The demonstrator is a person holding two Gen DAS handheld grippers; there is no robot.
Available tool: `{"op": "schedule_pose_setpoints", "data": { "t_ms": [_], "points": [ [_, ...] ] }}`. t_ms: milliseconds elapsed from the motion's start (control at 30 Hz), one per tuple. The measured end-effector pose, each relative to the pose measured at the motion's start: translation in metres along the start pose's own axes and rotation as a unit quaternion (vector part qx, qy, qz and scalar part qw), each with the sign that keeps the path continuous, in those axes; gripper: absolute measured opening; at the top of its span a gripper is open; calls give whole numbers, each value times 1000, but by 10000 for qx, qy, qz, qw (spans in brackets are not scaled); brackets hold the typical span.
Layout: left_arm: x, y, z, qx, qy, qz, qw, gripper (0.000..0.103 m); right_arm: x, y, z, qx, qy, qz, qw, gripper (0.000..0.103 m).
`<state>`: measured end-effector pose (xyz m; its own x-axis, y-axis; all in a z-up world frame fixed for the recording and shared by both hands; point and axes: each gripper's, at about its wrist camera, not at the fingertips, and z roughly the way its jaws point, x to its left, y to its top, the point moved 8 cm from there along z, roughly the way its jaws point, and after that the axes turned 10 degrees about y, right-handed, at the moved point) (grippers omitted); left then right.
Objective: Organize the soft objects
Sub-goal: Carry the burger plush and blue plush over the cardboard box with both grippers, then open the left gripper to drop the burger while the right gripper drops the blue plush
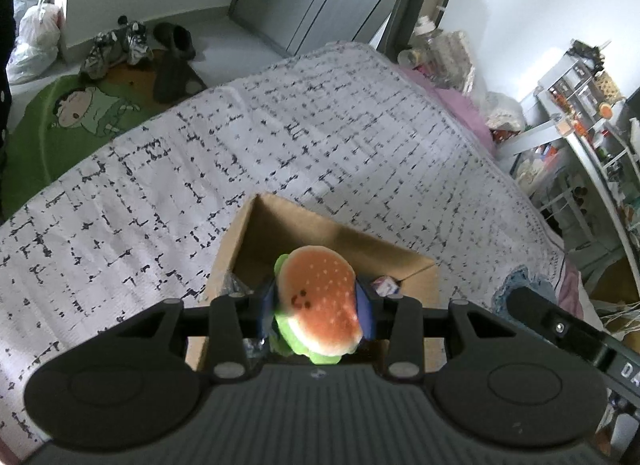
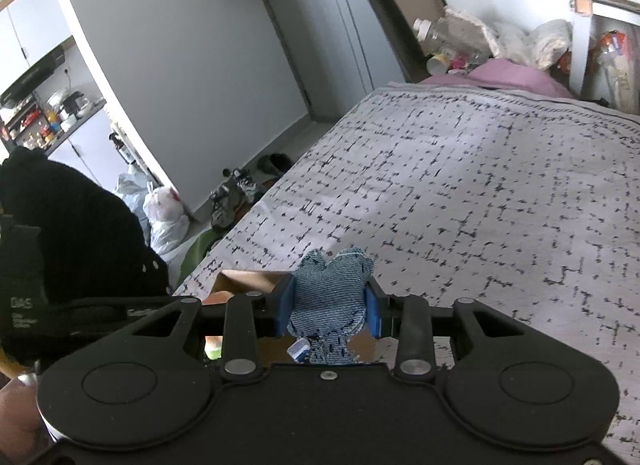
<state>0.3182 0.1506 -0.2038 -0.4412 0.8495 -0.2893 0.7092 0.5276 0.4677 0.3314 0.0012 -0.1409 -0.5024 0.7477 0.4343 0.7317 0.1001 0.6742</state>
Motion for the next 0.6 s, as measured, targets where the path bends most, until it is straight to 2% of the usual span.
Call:
{"op": "schedule_pose_setpoints", "data": {
  "t_ms": [300,533,600],
  "points": [
    [3,7,19,228,-61,-81,9997,44,11,-6,24,234,191,2,9995,36],
    [9,9,16,390,-111,-262,9988,49,16,-10,33,349,331,50,9988,37],
    [11,8,14,415,-114,-280,9987,50,19,-10,36,360,403,43,9985,41]
  ]
}}
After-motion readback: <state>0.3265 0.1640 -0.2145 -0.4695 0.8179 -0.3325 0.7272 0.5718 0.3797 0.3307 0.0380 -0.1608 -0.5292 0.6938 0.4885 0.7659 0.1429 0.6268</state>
